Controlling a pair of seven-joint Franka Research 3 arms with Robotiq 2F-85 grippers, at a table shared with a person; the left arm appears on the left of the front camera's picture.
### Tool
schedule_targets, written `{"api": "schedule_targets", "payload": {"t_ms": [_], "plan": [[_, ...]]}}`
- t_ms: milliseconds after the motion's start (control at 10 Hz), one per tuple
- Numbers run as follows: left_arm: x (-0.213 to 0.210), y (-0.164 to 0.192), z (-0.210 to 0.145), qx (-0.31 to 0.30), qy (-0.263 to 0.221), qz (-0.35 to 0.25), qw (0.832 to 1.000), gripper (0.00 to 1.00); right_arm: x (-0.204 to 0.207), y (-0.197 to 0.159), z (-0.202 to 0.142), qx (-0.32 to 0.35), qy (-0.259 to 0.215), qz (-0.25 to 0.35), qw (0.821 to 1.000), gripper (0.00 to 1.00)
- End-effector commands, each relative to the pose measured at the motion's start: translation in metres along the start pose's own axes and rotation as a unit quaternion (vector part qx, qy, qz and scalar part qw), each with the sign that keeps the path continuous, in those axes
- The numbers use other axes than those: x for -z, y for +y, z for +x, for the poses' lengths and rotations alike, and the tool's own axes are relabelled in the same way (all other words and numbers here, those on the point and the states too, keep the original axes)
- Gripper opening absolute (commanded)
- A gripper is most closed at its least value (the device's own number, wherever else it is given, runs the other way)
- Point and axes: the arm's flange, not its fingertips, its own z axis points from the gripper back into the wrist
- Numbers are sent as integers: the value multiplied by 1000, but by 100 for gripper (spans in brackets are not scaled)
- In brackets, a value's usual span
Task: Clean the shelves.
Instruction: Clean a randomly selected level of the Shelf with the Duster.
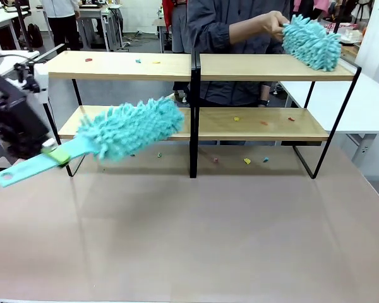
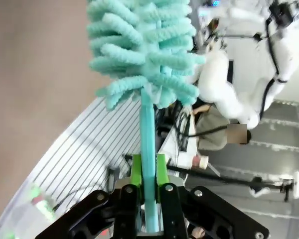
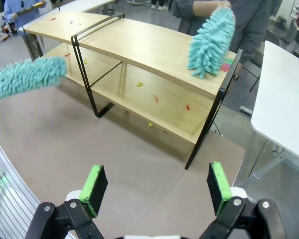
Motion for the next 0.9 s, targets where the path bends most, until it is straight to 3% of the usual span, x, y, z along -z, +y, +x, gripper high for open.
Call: {"api": "schedule_targets", "payload": {"t_ms": [0,300,400,600,800], "plan": [[-9,11,-14,0,30,13,999,12,-1,-1,0,1,-1,-1,1000,100],[0,3,-3,-4,10,8,1000,12,-1,-1,0,1,-1,-1,1000,100],[9,1,5,-6,-39,46,998,12,-1,-1,0,1,-1,-1,1000,100],[39,5,23,-11,-56,86,995,12,-1,-1,0,1,-1,-1,1000,100],[57,8,43,-4,-135,136,982,12,-1,-1,0,1,-1,-1,1000,100]]}}
